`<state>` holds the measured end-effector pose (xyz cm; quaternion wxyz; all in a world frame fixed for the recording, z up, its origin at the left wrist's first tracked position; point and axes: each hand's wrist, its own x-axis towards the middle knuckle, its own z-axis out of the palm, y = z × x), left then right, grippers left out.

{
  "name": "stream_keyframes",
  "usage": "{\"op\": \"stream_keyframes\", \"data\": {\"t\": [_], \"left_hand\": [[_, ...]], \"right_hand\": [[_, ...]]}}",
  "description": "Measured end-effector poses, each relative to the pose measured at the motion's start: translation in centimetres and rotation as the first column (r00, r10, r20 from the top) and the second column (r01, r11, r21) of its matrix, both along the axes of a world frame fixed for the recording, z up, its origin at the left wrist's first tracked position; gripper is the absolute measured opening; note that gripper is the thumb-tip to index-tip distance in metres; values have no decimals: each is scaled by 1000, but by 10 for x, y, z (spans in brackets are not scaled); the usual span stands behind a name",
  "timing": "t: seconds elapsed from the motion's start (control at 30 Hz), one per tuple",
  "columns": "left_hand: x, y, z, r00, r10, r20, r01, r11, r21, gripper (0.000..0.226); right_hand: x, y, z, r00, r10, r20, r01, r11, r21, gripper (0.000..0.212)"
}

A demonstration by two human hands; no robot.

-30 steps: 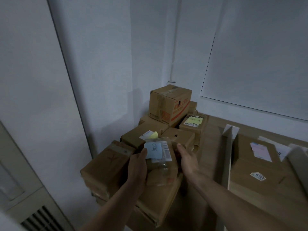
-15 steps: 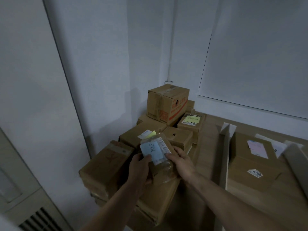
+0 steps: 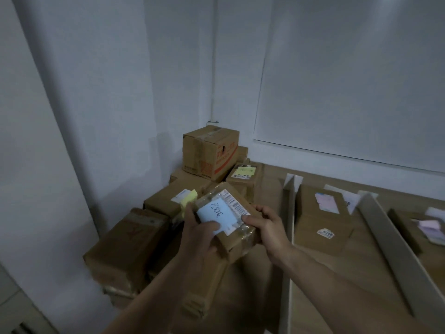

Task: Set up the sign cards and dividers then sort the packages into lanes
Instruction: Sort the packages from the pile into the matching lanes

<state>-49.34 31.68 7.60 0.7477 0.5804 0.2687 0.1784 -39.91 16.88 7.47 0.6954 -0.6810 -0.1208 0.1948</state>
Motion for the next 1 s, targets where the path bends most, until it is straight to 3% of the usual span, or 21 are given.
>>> {"op": "stream_keyframes", "data": {"t": [0.2,0.33,0.43,0.5,0.6,0.8,0.9,1.0], "left_hand": [[9,-26,4,991,-113,75,116,993,-32,87],[16,-62,6,987,-109,120,119,990,-80,82],[20,-102,9,982,-113,151,126,989,-80,74],[21,-133,11,975,-120,188,138,987,-83,69],[23,-185,14,967,-128,222,143,988,-50,61],[26,-301,20,948,-201,246,212,977,-16,52],[23,-369,25,950,-214,226,223,975,-13,41],[18,-429,28,948,-229,221,243,969,-37,32]], "right_hand": [[-1,-46,9,996,-85,-12,86,995,59,15],[-1,-83,12,981,-192,-3,192,978,87,44],[-1,-115,12,952,-305,-9,304,947,100,49],[-3,-142,11,925,-380,-6,379,921,89,63],[-9,-187,15,908,-419,18,416,905,89,56],[-25,-300,33,884,-467,35,461,881,105,70],[-35,-369,38,828,-560,25,554,824,118,61],[-48,-430,45,758,-651,30,647,757,91,66]]}}
